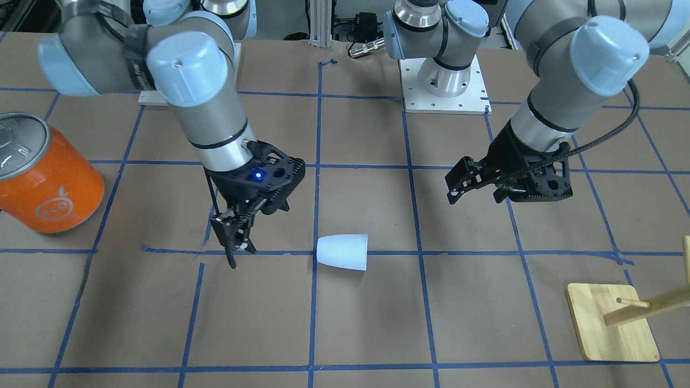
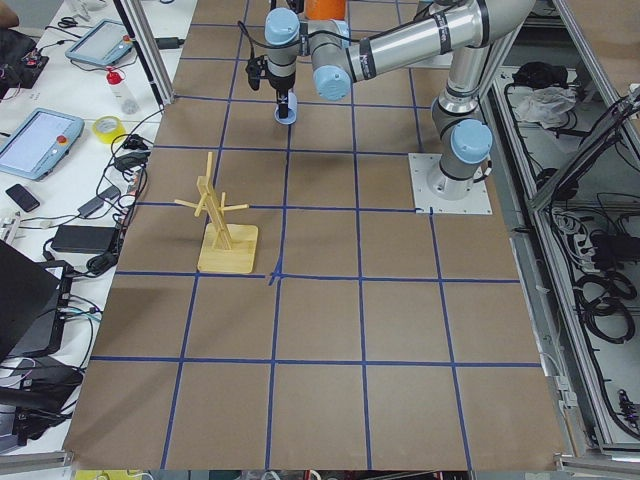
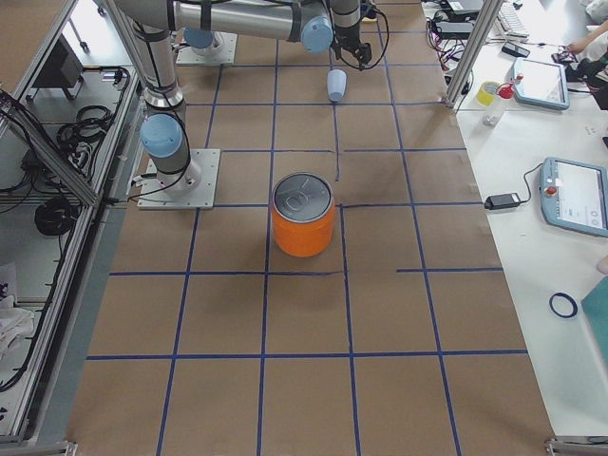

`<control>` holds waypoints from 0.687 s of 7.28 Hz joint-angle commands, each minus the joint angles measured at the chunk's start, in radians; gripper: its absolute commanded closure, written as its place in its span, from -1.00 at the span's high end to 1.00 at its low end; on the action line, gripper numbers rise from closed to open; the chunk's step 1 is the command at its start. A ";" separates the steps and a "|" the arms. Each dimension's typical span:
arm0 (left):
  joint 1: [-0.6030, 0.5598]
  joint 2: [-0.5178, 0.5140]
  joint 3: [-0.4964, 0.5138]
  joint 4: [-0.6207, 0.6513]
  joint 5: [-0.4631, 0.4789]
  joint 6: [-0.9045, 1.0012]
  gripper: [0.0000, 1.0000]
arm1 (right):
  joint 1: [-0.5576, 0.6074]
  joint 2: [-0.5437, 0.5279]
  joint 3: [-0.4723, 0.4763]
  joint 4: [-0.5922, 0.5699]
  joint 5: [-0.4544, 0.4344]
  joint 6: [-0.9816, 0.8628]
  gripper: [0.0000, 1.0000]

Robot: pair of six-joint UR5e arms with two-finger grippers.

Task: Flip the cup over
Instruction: 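Reach the left gripper toward the lying cup while the right arm withdraws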

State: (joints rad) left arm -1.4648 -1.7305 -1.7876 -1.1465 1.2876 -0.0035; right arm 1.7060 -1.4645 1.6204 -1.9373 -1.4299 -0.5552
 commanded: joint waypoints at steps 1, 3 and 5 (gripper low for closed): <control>-0.040 -0.078 -0.016 0.065 -0.069 -0.006 1.00 | -0.043 -0.141 -0.001 0.116 -0.007 0.397 1.00; -0.061 -0.168 -0.036 0.164 -0.149 -0.007 0.95 | -0.106 -0.184 -0.005 0.190 -0.023 0.463 1.00; -0.095 -0.239 -0.038 0.223 -0.205 -0.041 0.96 | -0.147 -0.203 -0.016 0.216 -0.049 0.468 1.00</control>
State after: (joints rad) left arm -1.5402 -1.9256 -1.8227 -0.9624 1.1077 -0.0219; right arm 1.5899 -1.6581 1.6126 -1.7343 -1.4631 -0.0970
